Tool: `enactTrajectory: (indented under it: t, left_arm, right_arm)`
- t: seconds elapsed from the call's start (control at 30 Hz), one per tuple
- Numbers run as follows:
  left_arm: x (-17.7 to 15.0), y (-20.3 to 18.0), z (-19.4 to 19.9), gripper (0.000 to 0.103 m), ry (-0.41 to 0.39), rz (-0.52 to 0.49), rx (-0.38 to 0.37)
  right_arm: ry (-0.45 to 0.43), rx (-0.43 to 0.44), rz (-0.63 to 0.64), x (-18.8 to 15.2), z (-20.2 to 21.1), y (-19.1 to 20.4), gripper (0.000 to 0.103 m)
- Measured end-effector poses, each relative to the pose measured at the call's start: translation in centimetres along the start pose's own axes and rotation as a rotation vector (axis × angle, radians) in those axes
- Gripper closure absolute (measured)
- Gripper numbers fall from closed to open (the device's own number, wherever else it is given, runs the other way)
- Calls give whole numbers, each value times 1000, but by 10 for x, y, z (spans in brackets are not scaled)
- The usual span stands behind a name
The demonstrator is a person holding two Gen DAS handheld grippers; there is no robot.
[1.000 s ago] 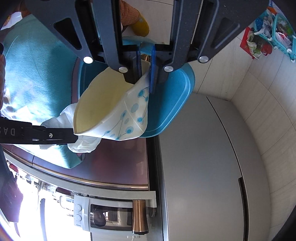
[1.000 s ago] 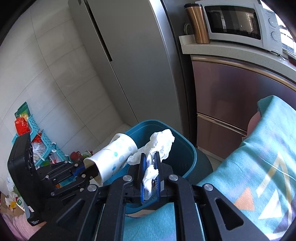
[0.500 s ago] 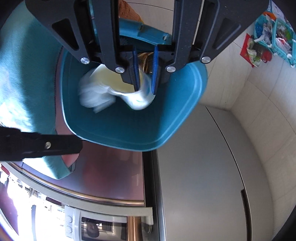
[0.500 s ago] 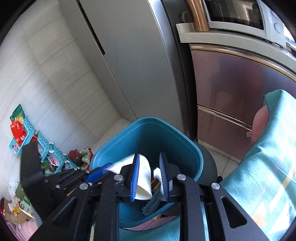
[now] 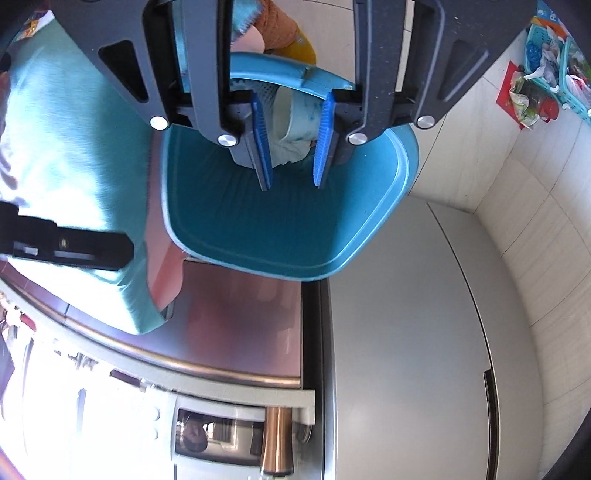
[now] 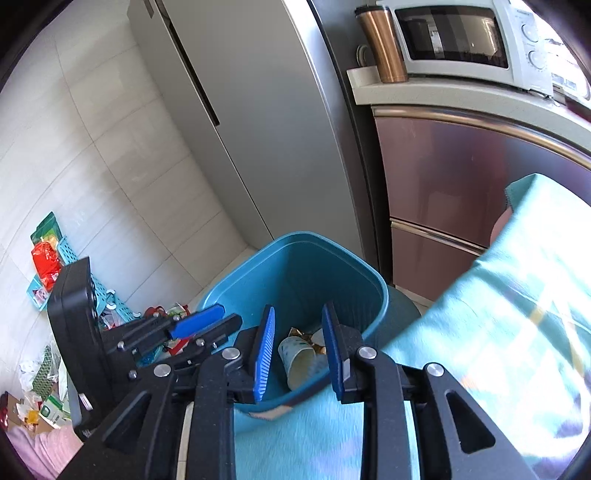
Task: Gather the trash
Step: 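Move both tools back over the remaining trash on the table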
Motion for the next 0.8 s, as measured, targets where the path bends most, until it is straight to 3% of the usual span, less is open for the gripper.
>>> enactTrajectory:
  t: [0.23,0.4,0.6,0.8]
  left_arm:
    - [15,-21,44,66,-97,-21,-65]
    - [24,-51,72,61,-161,-51,-152]
    - [30,-110,98,58,-203,-117,-285]
    - [24,-179,107,57,-188,-192,-420]
  right_arm:
    - [-66,18,7,-11,42,2,73]
    - [-128,-3,7,-19,79,-5,71]
    - [-205,-53,-31,-30,128,-25,67]
    - [-275,-152,-106,-55,179,-61,66]
Point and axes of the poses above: each gripper's, at about its wrist camera, not at the fingertips, and z roughly against the way its jaws point, y to its left, x to its top, the point moved 8 cm from there along -z, roughly the way its jaws point, and after that the axes turned 7 degrees about -z, right-handed, at the moved point
